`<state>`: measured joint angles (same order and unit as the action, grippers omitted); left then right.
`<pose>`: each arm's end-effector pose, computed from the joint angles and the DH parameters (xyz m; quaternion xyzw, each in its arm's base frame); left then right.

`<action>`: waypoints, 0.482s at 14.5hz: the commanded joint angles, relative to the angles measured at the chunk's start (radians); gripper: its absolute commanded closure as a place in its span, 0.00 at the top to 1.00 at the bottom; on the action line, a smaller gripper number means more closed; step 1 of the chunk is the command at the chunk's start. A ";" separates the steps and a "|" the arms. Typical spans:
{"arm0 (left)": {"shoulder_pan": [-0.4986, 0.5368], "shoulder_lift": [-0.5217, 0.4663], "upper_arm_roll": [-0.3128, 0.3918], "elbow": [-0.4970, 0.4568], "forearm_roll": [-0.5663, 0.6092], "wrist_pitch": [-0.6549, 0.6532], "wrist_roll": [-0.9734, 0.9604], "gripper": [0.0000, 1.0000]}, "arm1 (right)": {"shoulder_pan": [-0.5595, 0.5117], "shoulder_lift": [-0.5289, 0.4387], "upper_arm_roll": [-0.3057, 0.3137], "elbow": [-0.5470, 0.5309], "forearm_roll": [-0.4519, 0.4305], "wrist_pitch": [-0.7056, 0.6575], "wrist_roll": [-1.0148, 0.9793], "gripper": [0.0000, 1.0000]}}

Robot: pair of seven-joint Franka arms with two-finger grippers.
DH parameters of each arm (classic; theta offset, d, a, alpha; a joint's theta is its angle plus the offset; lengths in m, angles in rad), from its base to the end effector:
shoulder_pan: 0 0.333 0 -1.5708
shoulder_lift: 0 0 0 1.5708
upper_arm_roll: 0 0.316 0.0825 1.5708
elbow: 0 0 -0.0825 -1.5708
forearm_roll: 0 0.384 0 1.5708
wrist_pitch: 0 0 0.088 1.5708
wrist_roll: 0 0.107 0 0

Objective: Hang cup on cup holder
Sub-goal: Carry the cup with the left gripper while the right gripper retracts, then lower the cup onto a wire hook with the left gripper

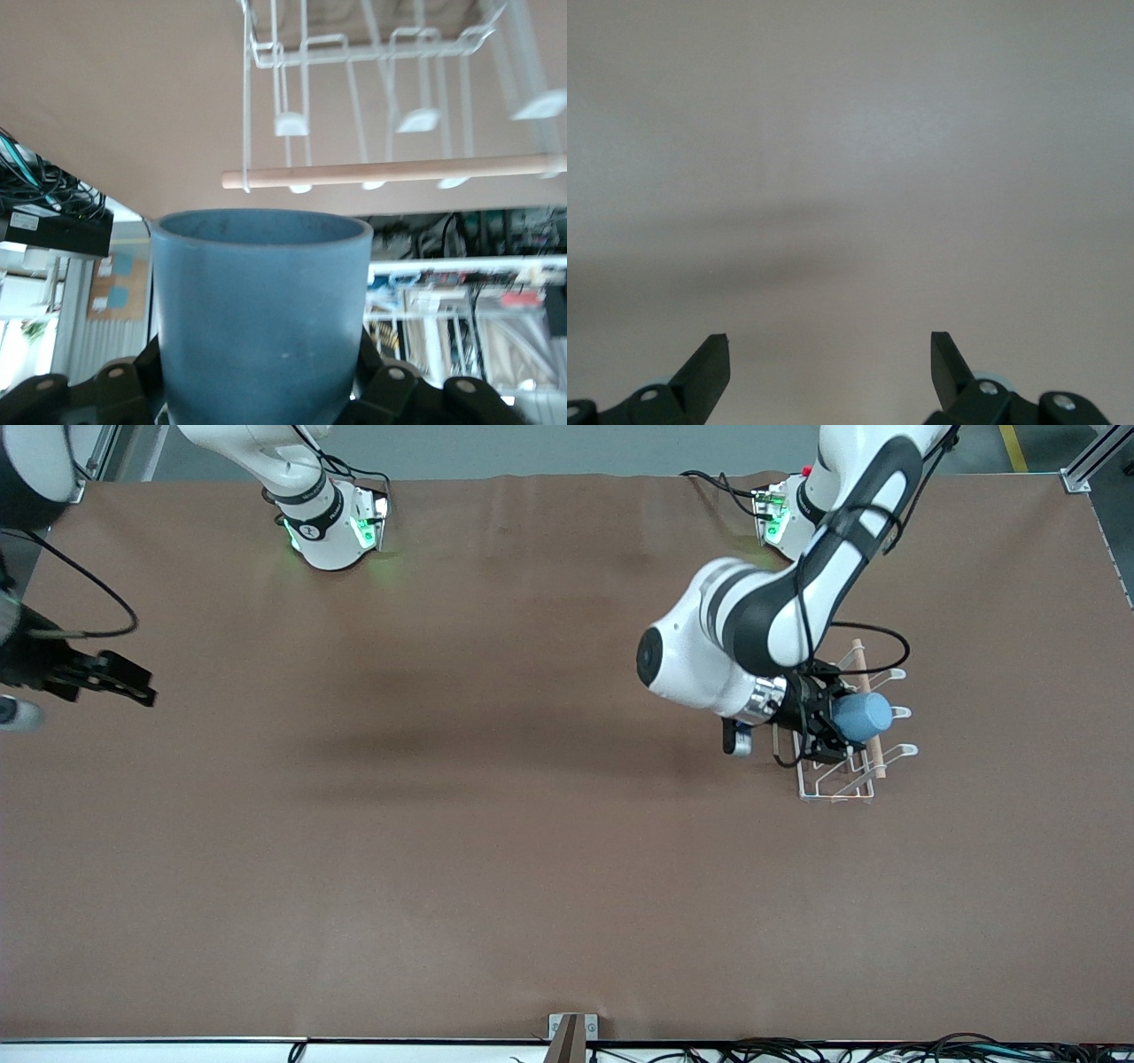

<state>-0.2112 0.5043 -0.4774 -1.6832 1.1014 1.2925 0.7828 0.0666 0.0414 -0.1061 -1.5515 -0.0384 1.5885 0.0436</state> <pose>0.5499 -0.2601 0.3392 -0.5552 0.6274 0.3697 0.4018 0.5681 -0.0252 0.6121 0.9989 -0.0411 -0.0020 0.0214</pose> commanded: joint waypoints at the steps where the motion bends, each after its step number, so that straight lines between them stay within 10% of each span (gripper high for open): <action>1: 0.016 0.054 -0.001 -0.050 0.113 -0.016 -0.003 0.00 | -0.017 -0.034 -0.001 0.015 -0.002 -0.033 0.015 1.00; 7: 0.000 0.180 0.003 -0.076 0.190 -0.114 -0.097 0.01 | -0.028 -0.054 -0.012 0.041 0.005 -0.061 -0.001 1.00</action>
<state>-0.2008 0.6621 -0.4700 -1.7615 1.2672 1.2138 0.7046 0.0478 -0.0099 -0.1280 -1.5236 -0.0351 1.5376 0.0485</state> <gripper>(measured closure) 0.220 0.000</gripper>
